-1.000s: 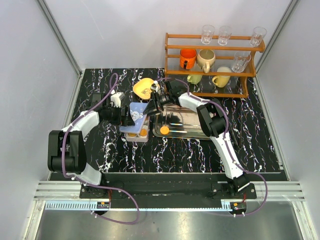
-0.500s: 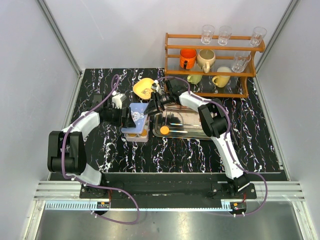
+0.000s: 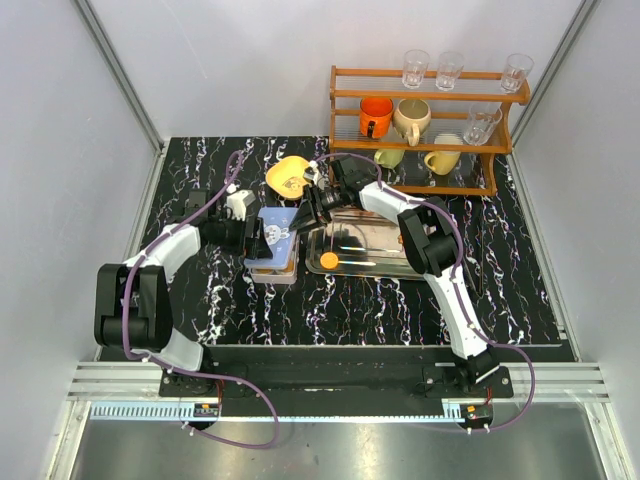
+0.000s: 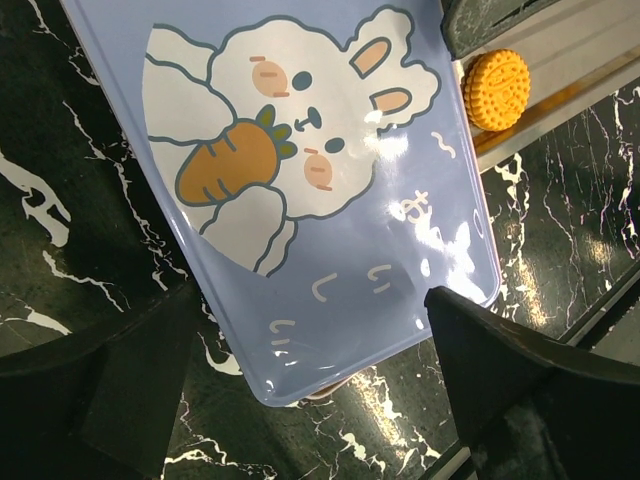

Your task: Pack the cookies

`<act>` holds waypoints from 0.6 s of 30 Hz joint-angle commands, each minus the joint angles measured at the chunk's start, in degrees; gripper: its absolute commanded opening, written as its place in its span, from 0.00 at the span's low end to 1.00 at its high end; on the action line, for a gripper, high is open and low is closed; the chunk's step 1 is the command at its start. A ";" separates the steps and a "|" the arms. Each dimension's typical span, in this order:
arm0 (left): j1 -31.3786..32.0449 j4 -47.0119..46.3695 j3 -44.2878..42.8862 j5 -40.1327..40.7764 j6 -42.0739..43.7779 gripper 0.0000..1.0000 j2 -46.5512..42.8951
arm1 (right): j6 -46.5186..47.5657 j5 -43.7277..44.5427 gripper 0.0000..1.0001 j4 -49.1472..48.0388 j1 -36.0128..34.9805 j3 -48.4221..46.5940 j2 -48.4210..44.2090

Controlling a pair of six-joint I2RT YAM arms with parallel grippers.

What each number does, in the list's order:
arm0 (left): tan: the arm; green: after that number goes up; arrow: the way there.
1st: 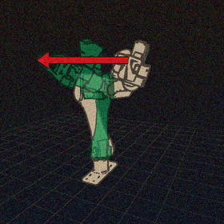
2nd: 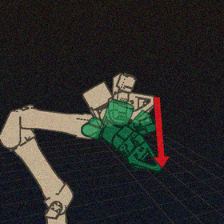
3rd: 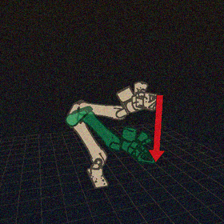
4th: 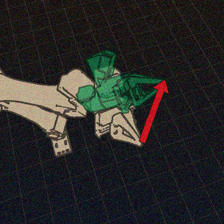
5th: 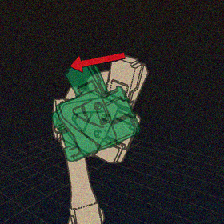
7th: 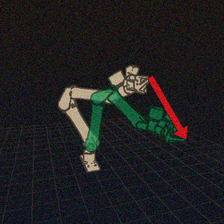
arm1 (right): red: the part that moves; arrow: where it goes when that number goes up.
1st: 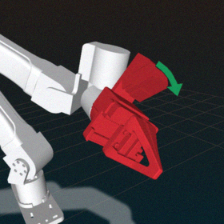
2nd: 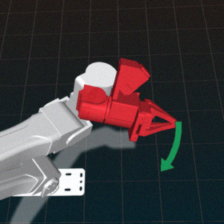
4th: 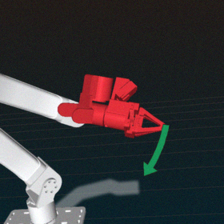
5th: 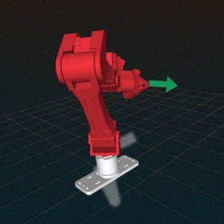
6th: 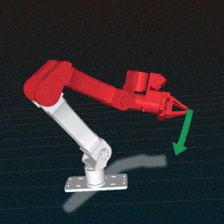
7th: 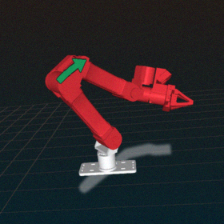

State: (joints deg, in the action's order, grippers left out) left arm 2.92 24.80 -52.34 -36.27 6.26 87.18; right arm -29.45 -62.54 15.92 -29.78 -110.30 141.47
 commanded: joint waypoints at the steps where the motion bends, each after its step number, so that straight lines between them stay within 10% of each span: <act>1: 0.42 1.04 0.30 -1.79 1.91 0.98 -2.89 | 2.38 1.90 0.47 1.83 0.25 1.23 -3.57; 18: 1.30 2.36 0.74 -1.17 3.14 0.98 -4.56 | 5.01 3.57 0.46 4.20 0.07 2.28 -5.15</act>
State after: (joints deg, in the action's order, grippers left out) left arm 3.79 27.70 -51.88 -36.27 8.54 84.14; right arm -26.74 -60.77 18.74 -29.71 -108.40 140.18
